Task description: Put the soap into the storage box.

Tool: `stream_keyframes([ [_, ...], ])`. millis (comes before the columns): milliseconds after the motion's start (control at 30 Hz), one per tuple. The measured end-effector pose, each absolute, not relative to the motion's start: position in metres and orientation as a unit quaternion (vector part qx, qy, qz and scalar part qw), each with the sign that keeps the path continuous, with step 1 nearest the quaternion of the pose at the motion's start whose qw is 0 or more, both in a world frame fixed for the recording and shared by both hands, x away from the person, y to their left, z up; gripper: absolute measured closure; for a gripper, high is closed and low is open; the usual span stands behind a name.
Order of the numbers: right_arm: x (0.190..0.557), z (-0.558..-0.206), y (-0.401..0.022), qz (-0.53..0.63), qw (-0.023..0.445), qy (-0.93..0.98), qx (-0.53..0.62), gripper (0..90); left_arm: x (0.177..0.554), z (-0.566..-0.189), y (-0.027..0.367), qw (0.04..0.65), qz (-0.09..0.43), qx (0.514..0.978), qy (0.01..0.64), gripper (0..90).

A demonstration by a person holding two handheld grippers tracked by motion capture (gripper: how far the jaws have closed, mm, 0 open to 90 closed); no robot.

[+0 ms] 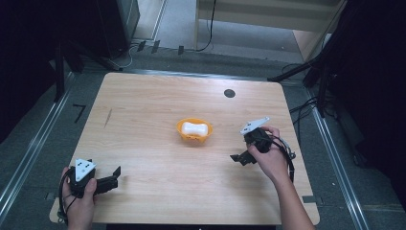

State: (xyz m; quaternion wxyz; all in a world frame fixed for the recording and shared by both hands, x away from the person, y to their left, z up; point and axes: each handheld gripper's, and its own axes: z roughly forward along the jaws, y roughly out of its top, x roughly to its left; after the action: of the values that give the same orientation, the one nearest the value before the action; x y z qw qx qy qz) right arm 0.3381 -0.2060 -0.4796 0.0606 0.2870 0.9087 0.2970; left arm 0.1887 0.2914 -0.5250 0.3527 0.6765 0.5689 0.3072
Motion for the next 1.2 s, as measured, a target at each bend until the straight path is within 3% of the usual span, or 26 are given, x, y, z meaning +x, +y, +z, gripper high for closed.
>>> stream_keyframes([
  [1200,0.271,-0.521,-0.293,0.362,0.072,0.855,0.364,0.0,0.189,-0.525,0.291,0.349,0.309,0.677,0.570,0.0],
])
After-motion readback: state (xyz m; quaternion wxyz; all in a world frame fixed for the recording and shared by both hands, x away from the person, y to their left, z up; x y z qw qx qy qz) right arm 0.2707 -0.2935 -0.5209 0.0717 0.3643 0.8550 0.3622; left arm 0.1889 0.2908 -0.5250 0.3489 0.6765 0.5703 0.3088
